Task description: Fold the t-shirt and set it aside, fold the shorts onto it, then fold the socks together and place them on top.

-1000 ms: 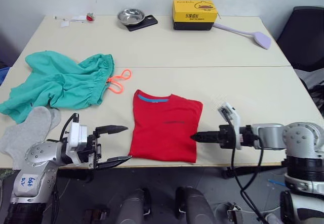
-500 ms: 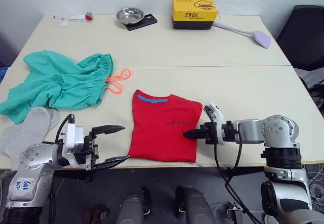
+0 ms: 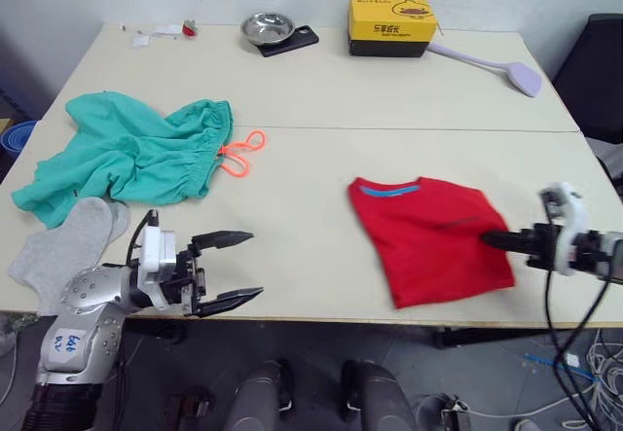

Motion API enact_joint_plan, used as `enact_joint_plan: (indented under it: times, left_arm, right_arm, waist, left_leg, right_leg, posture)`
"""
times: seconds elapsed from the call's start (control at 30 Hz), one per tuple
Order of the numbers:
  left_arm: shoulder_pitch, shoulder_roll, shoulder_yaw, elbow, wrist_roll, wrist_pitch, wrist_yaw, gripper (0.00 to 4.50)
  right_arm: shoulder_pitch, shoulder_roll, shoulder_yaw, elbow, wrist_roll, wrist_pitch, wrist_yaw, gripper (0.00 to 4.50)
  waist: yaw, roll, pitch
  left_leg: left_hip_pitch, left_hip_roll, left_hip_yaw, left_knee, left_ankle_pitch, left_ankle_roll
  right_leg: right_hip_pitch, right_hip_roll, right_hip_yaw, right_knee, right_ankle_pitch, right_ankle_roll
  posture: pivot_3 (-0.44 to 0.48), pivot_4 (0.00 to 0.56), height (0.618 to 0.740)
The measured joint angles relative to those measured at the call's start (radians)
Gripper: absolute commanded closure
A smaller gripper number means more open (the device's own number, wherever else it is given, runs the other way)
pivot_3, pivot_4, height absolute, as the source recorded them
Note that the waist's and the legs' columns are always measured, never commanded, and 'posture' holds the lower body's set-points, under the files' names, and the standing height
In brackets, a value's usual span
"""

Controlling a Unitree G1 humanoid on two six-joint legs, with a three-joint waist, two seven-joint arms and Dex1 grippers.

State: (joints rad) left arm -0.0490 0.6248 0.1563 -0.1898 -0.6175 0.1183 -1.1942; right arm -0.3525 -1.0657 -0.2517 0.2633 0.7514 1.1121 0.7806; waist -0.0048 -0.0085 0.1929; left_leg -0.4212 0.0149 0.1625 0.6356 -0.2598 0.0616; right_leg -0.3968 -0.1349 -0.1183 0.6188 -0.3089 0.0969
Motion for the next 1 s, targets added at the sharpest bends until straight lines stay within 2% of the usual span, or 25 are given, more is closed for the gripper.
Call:
enact_joint_plan:
  times: [0.1, 0.3, 0.53, 0.57, 0.6, 0.67, 0.77, 0.87, 0.97, 1.0]
  left_arm:
    - [-0.031, -0.007, -0.015, 0.026, 0.002, -0.002, -0.007, 0.00]
    - [-0.076, -0.007, -0.018, 0.064, 0.007, -0.011, -0.021, 0.00]
    - [-0.085, -0.007, -0.017, 0.085, 0.014, -0.012, -0.026, 0.00]
    - [-0.085, -0.007, -0.017, 0.085, 0.015, -0.012, -0.028, 0.00]
    - [-0.085, -0.007, -0.017, 0.085, 0.015, -0.012, -0.030, 0.00]
    - [-0.083, -0.007, -0.017, 0.085, 0.015, -0.012, -0.031, 0.00]
    - [-0.076, -0.006, -0.017, 0.085, 0.016, -0.012, -0.032, 0.00]
    - [-0.084, 0.014, -0.008, 0.110, 0.023, -0.012, -0.032, 0.00]
    - [-0.126, 0.034, 0.022, 0.172, 0.030, -0.009, -0.030, 0.00]
    - [-0.147, 0.044, 0.026, 0.188, 0.030, -0.006, -0.029, 0.00]
  right_arm:
    - [-0.028, -0.063, 0.060, 0.150, -0.127, -0.154, 0.105, 4.46]
    - [-0.138, -0.070, 0.167, 0.389, -0.326, -0.371, 0.212, 4.46]
    - [-0.216, -0.061, 0.186, 0.516, -0.420, -0.445, 0.278, 4.46]
    - [-0.220, -0.060, 0.186, 0.523, -0.421, -0.435, 0.279, 4.10]
    - [-0.221, -0.060, 0.185, 0.524, -0.420, -0.424, 0.280, 3.97]
    - [-0.214, -0.060, 0.163, 0.517, -0.417, -0.403, 0.287, 3.41]
    - [-0.152, -0.072, 0.129, 0.469, -0.409, -0.395, 0.321, 2.36]
    - [-0.052, -0.129, 0.100, 0.409, -0.413, -0.469, 0.374, 1.26]
    - [0.022, -0.160, 0.000, 0.291, -0.410, -0.566, 0.393, 0.24]
    - [0.048, -0.159, -0.042, 0.231, -0.398, -0.593, 0.394, 0.03]
  waist:
    - [-0.004, 0.000, 0.000]
    - [-0.020, 0.002, 0.001]
    - [-0.023, 0.003, 0.002]
    - [-0.023, 0.003, 0.002]
    - [-0.023, 0.003, 0.002]
    - [-0.022, 0.004, 0.002]
    - [-0.021, 0.004, 0.002]
    - [-0.019, 0.008, 0.004]
    - [-0.023, 0.010, 0.004]
    - [-0.025, 0.010, 0.004]
  left_leg:
    - [0.001, 0.001, 0.000, 0.000, 0.000, -0.001]
    - [0.000, 0.001, 0.000, 0.000, 0.001, -0.002]
    - [0.000, 0.001, 0.000, 0.001, 0.001, -0.002]
    - [0.000, 0.001, 0.000, 0.001, 0.000, -0.003]
    - [0.000, 0.001, 0.000, 0.001, 0.000, -0.003]
    - [0.000, 0.001, -0.001, 0.001, 0.000, -0.003]
    - [0.000, 0.001, -0.001, 0.001, 0.000, -0.003]
    - [0.000, 0.000, -0.001, 0.001, 0.000, -0.003]
    - [0.001, 0.001, 0.000, 0.001, 0.000, -0.003]
    - [0.001, 0.001, -0.001, 0.001, 0.000, -0.003]
  right_leg:
    - [0.000, 0.000, 0.001, 0.000, 0.001, 0.000]
    - [-0.001, 0.000, 0.000, 0.001, 0.001, -0.001]
    - [-0.001, 0.000, 0.000, 0.001, 0.001, -0.001]
    - [-0.001, 0.000, 0.000, 0.001, 0.001, -0.001]
    - [-0.001, -0.001, 0.000, 0.001, 0.001, -0.001]
    - [-0.001, -0.001, 0.000, 0.001, 0.001, -0.001]
    - [-0.001, -0.001, 0.000, 0.001, 0.001, -0.001]
    - [-0.001, -0.001, 0.000, 0.001, 0.001, -0.001]
    - [-0.001, -0.001, 0.000, 0.002, 0.001, -0.001]
    - [0.000, 0.000, 0.000, 0.003, 0.001, -0.001]
  posture:
    - [0.000, 0.150, 0.740]
    - [0.000, 0.150, 0.740]
    - [0.000, 0.150, 0.740]
    - [0.000, 0.150, 0.740]
    - [0.000, 0.150, 0.740]
    - [0.000, 0.150, 0.740]
    - [0.000, 0.150, 0.740]
    - [0.000, 0.150, 0.740]
    - [0.000, 0.150, 0.740]
    - [0.000, 0.150, 0.740]
